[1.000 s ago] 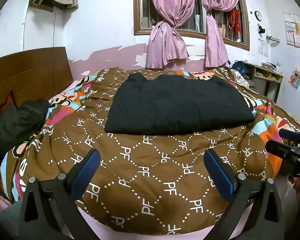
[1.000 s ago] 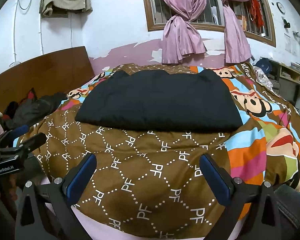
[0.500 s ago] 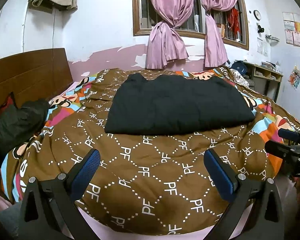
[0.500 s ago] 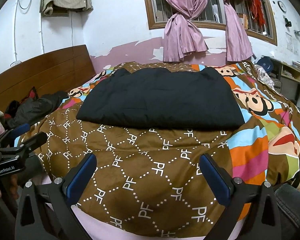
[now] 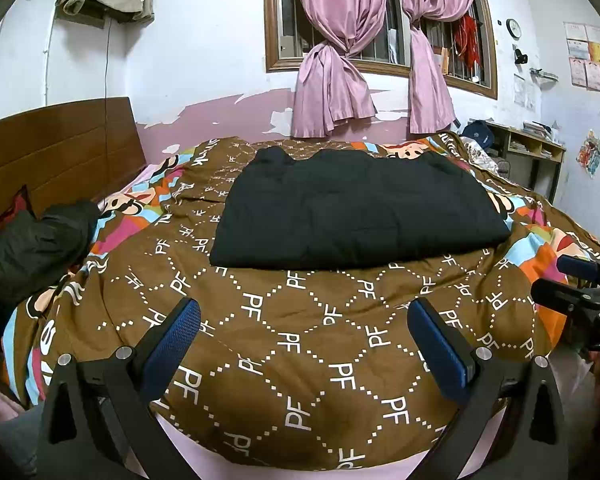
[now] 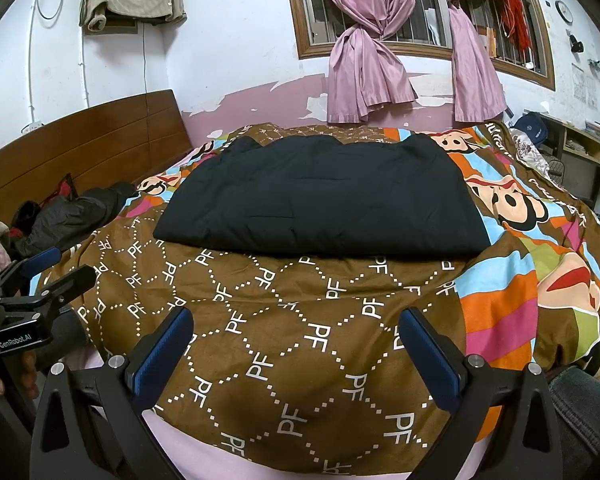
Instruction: Fold large clothes
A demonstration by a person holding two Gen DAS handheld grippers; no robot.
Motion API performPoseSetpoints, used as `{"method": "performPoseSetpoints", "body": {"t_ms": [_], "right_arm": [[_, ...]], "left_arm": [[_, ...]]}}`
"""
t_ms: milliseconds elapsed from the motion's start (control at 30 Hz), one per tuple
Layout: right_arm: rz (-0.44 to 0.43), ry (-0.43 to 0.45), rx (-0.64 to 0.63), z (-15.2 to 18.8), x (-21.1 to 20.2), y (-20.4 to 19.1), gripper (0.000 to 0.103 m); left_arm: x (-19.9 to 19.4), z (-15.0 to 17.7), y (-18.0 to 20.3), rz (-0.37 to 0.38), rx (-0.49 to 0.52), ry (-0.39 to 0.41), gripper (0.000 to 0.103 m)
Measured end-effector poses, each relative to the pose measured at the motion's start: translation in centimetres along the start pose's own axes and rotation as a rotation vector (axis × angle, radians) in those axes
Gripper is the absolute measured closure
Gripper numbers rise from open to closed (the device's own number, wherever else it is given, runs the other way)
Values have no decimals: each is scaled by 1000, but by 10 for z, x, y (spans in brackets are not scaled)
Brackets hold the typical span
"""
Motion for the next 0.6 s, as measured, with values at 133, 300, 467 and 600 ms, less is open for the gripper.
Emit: {"method": "performPoseSetpoints", "body": {"t_ms": [133, 300, 467, 600], "right_arm": [[1, 0, 0, 0, 0, 0, 0], [0, -1, 1, 0, 0, 0, 0], [-2, -1, 2, 0, 0, 0, 0], [-4, -1, 3, 0, 0, -1, 0]], "left_arm": [[0, 0, 1, -1, 0, 0, 2], [0, 1, 1, -1, -1, -1, 2], [0, 1, 1, -2, 1, 0, 2], [0, 1, 0, 0, 1, 1, 2]]}}
Point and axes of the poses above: each gripper's, at about its wrist camera, not at the fingertips, and x roughly the way its jaws point, y to its right, z to its underside, the point moved 2 cm from there along x, roughly the way its jaws point, and after that the axes turned 3 degrees about -x, right-handed, at the moved point
